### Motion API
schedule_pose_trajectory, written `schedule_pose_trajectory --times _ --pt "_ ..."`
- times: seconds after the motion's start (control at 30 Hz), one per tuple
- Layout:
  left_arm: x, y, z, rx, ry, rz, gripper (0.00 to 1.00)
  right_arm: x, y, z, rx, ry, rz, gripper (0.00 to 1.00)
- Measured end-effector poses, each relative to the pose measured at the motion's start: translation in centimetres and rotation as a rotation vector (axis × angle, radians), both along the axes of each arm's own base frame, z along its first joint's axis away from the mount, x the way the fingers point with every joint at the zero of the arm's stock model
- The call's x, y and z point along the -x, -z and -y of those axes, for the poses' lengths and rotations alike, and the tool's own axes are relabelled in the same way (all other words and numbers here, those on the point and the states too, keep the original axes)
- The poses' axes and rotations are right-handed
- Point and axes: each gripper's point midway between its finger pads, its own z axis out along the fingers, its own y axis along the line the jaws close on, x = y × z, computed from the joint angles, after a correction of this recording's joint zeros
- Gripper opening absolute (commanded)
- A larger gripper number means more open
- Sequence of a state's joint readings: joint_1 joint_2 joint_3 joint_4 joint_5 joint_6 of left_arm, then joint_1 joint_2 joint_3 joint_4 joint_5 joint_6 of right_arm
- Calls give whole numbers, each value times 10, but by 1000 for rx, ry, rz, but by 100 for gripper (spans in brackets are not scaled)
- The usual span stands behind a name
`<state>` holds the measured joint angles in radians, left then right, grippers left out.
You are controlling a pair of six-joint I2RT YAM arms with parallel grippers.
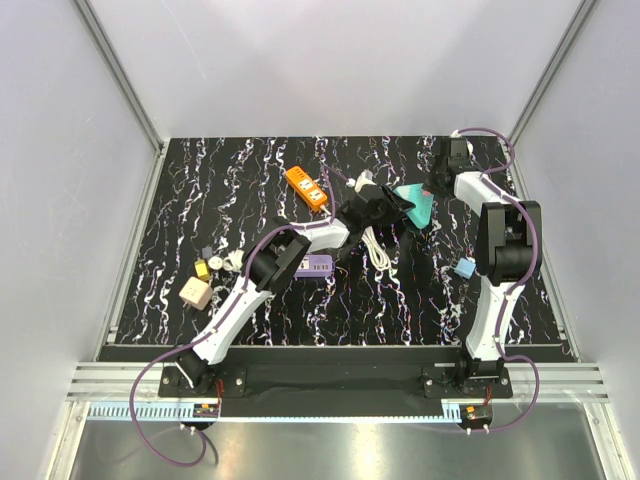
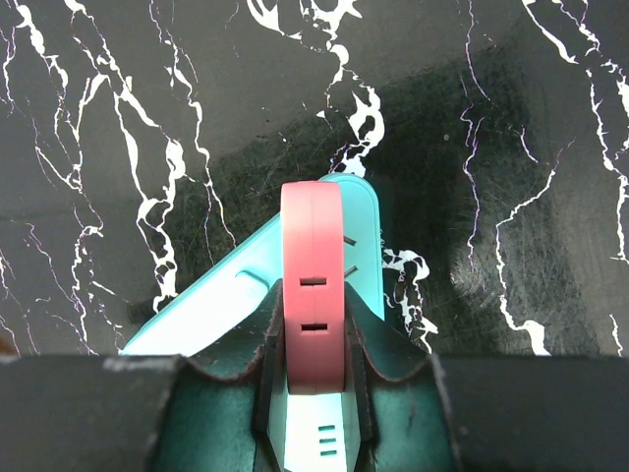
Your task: Pull the plug off the socket
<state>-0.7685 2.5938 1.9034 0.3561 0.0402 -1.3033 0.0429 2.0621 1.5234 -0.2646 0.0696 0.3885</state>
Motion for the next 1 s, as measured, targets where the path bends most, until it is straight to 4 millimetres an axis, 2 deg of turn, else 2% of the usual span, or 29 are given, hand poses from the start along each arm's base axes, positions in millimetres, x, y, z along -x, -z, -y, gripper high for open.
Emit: schedule_pose_trajectory --times 0.37,1.0 --pt "2 0 1 -11 10 14 0 3 -1 4 25 10 6 0" --pt "16 -2 13 -7 67 23 0 25 -8 20 85 66 68 0"
